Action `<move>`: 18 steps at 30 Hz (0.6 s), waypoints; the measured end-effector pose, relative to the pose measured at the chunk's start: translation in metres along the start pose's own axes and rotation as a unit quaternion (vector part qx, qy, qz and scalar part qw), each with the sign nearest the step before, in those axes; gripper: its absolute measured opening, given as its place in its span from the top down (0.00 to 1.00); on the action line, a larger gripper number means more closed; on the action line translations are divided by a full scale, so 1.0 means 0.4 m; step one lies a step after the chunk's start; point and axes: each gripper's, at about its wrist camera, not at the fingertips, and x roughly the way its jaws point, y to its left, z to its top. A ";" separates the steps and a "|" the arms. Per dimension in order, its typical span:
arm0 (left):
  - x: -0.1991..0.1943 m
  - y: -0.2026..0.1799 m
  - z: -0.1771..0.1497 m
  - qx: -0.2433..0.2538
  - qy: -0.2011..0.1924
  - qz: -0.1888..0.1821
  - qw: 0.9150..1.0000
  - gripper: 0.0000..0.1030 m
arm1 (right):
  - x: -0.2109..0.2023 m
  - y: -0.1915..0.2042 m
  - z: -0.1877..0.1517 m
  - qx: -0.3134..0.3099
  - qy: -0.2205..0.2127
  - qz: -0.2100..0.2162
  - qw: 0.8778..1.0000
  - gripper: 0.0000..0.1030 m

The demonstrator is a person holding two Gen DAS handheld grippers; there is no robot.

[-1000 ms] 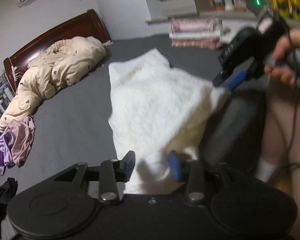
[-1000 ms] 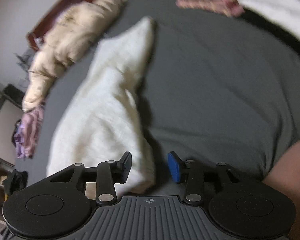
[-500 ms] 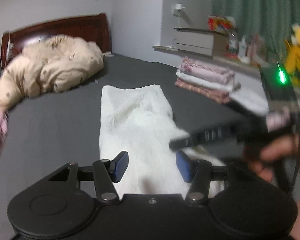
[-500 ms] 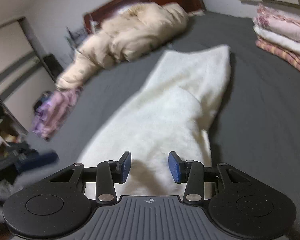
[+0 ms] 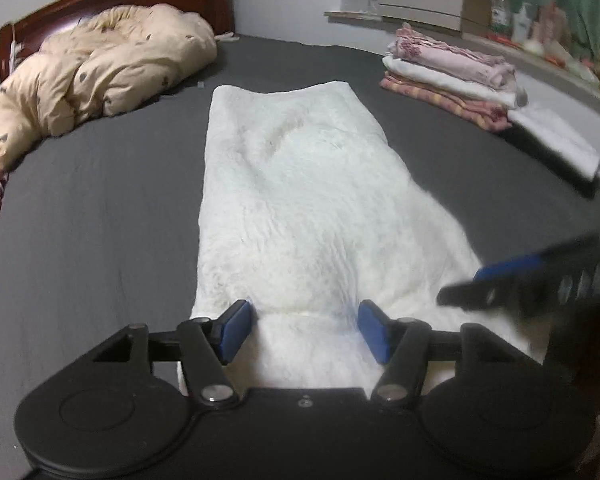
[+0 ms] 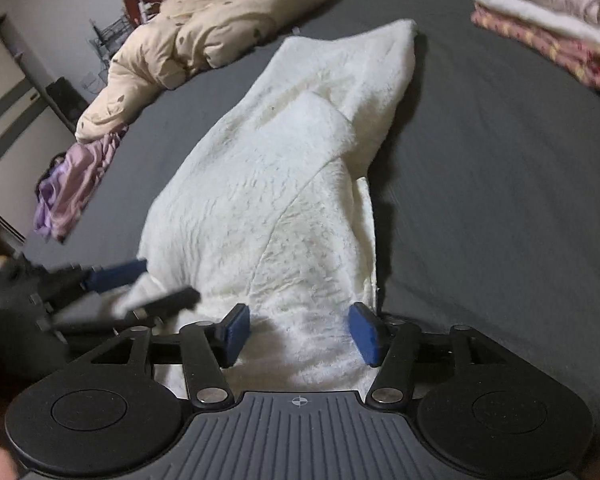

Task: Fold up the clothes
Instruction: 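Open both tools and smooth the robe into a long folded strip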

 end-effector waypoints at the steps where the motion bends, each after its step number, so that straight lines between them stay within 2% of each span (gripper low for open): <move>1: -0.004 0.002 0.001 0.001 0.000 -0.001 1.000 0.43 | -0.010 -0.008 0.015 0.013 -0.007 0.002 1.000 0.38; 5: -0.041 0.014 0.019 -0.015 -0.010 -0.001 1.000 0.43 | -0.037 -0.030 0.096 0.011 -0.054 -0.019 0.998 0.37; 9: -0.101 -0.007 0.026 -0.016 -0.043 -0.017 0.999 0.43 | -0.002 -0.051 0.209 0.022 -0.062 -0.016 0.998 0.37; 12: -0.135 -0.044 0.023 -0.007 -0.069 -0.050 0.996 0.43 | 0.056 -0.062 0.301 0.031 -0.051 0.043 0.997 0.37; 15: -0.137 -0.098 0.018 0.023 -0.082 -0.091 0.992 0.40 | 0.137 -0.068 0.365 0.034 -0.014 0.117 0.992 0.37; 16: -0.132 -0.117 0.016 0.035 -0.082 -0.101 0.991 0.40 | 0.171 -0.075 0.378 0.043 0.006 0.133 0.990 0.37; 18: -0.099 -0.148 0.010 0.053 -0.063 -0.106 0.991 0.40 | 0.222 -0.089 0.387 0.052 0.027 0.138 0.989 0.37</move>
